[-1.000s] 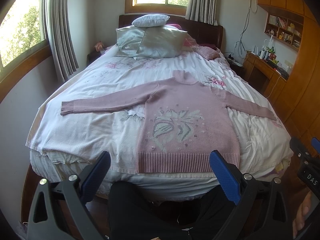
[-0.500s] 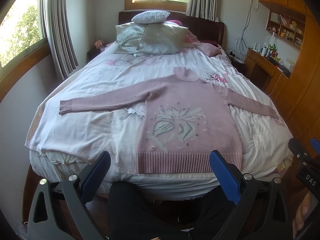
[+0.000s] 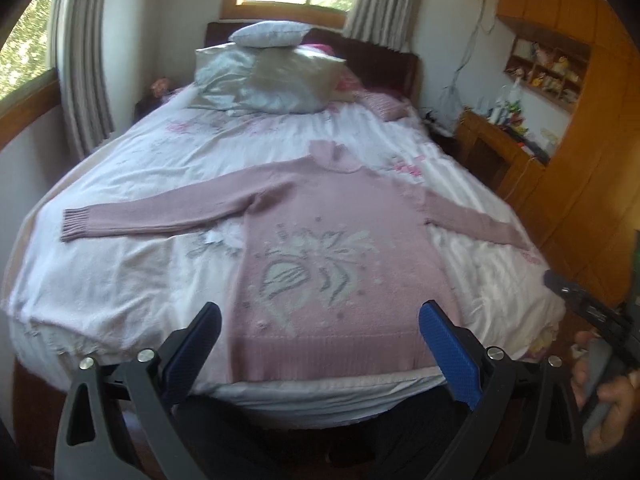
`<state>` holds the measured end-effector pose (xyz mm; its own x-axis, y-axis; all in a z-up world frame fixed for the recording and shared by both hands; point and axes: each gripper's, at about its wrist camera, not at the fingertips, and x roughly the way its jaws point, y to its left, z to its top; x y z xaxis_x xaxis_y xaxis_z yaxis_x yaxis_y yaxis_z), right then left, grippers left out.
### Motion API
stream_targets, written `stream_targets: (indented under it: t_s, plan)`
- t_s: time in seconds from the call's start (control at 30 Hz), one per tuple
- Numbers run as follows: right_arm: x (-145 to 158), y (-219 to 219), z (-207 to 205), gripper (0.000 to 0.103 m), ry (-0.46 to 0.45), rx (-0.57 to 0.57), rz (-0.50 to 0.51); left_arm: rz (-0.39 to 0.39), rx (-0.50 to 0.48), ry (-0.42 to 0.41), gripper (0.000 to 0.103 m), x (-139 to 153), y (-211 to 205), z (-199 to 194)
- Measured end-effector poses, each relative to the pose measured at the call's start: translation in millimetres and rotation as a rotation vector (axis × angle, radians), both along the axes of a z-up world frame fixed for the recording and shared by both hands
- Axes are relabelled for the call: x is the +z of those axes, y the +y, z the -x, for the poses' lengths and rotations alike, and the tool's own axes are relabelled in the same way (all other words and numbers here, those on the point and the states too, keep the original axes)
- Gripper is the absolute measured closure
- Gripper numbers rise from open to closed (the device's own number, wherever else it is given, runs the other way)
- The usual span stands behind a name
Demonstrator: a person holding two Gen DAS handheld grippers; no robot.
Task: Fold small clothes
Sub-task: 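Reach the right tool to the sweater sleeve cuff and close on it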
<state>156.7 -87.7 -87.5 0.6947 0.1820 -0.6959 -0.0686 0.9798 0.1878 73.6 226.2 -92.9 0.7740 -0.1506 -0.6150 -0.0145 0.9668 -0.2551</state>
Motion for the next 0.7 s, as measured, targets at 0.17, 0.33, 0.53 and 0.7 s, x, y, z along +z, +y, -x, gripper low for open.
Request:
stream_targets:
  t_s: [0.17, 0.33, 0.53, 0.7]
  plan:
    - [-35, -80, -67, 0.003, 0.047, -0.132, -0.088, 0.034, -0.064, 0.073, 0.004, -22, -9, -42]
    - [-74, -182, -138, 0.035, 0.114, -0.276, -0.301, 0.045, -0.077, 0.132, 0.004, -43, -18, -71]
    - [-133, -301, -219, 0.055, 0.164, -0.441, -0.610, 0.112, -0.064, 0.205, 0.004, -77, -16, -101]
    - [-166, -384, -273, 0.056, 0.128, -0.573, -0.761, 0.157, -0.040, 0.238, 0.004, -93, -17, -128]
